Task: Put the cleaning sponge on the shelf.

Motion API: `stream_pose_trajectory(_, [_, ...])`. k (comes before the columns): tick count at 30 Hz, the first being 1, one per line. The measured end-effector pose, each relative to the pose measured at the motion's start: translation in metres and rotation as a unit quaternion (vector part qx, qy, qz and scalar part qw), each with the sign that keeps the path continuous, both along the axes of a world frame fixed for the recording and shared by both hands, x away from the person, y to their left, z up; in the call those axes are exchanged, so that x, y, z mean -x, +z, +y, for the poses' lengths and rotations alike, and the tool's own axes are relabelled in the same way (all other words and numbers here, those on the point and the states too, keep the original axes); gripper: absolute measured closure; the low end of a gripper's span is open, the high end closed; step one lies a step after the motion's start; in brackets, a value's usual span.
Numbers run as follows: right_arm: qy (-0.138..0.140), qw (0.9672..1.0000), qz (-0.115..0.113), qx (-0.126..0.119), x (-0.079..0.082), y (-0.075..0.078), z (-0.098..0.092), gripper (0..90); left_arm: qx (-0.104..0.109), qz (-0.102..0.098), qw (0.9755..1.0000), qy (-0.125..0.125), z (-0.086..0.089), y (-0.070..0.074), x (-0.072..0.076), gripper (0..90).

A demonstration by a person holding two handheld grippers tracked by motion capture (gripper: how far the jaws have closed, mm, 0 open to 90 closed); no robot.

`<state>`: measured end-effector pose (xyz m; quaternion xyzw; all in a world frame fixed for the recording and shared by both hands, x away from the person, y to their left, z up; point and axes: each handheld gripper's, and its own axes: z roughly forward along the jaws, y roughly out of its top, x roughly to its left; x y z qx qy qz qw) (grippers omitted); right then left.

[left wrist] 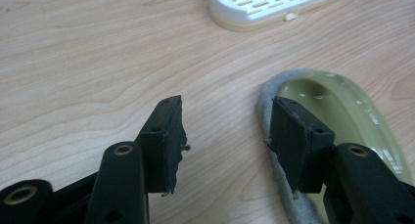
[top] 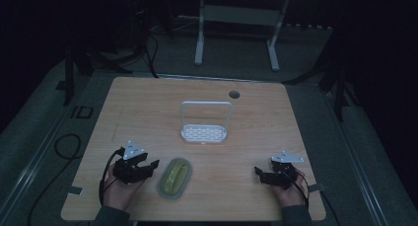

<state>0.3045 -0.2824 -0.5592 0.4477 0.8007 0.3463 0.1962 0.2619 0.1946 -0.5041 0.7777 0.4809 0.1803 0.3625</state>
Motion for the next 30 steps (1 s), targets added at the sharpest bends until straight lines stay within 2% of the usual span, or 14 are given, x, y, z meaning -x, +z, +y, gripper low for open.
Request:
stream_pose_trajectory(4, [0.000, 1.0000, 0.000, 0.000, 0.000, 0.000, 0.000, 20.9, 0.000, 0.013, 0.9999, -0.002, -0.004, 0.006, 0.001, 50.0])
stream_pose_trajectory(8, [0.000, 1.0000, 0.000, 0.000, 0.000, 0.000, 0.000, 20.9, 0.000, 0.017, 0.9998, -0.004, -0.006, 0.011, 0.002, 50.3])
stream_pose_trajectory(30, [0.000, 1.0000, 0.000, 0.000, 0.000, 0.000, 0.000, 20.9, -0.019, 0.029, 0.9992, -0.022, -0.029, 0.044, 0.004, 51.4])
